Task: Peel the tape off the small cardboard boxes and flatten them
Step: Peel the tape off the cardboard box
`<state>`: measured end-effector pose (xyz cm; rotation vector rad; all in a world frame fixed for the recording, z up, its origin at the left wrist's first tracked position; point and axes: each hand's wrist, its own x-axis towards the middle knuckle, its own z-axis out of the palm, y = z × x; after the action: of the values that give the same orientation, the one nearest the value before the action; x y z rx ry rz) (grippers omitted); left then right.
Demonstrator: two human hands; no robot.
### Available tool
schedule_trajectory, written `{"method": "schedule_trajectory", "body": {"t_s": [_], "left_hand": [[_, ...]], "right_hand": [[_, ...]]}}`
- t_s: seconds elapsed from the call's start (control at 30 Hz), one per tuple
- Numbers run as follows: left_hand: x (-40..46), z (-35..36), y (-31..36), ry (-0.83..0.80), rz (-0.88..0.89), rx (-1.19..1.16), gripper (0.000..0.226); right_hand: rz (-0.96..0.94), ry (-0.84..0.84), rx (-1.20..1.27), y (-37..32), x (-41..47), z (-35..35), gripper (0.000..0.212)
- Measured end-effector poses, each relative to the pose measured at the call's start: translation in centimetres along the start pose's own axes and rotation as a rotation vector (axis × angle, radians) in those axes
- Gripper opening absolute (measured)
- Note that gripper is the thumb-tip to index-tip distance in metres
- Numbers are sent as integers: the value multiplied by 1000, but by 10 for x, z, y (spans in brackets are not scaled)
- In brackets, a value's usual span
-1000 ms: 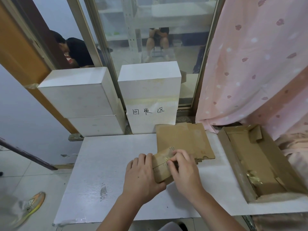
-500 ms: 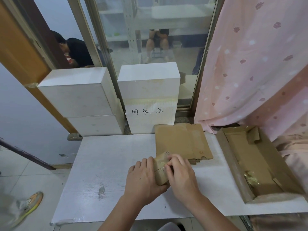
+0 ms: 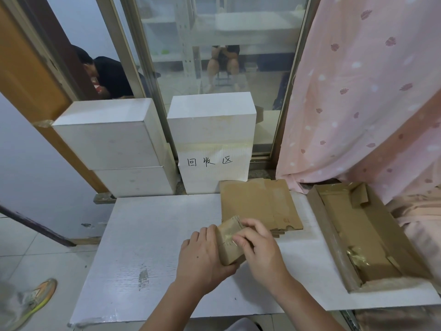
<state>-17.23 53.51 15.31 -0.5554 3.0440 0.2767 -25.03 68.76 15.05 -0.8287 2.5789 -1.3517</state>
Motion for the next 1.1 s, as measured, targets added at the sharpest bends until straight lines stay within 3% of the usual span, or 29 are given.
{"method": "schedule_trajectory", "body": {"t_s": [0.1, 0.23, 0.37, 0.63, 0.83, 1.0, 1.1], "left_hand": [[1, 1, 0, 24, -5, -28, 85], [1, 2, -1, 48, 8, -16, 87], [1, 2, 3, 49, 8, 5, 85], [5, 12, -6, 109, 47, -48, 89], [13, 14, -11, 130, 23, -38, 87], [20, 14, -15, 212, 40, -72, 84], [23, 14, -17, 227, 43, -67, 84]], "right_hand": [[38, 19, 78, 1, 2, 0, 9], [109, -3, 95, 5, 4, 4, 26], [89, 0, -6, 4, 2, 12, 5], [80, 202, -71, 2, 12, 5, 16], [48, 51, 86, -2, 14, 10, 15], [171, 92, 160, 2, 24, 12, 24], [204, 64, 173, 5, 27, 15, 14]]}}
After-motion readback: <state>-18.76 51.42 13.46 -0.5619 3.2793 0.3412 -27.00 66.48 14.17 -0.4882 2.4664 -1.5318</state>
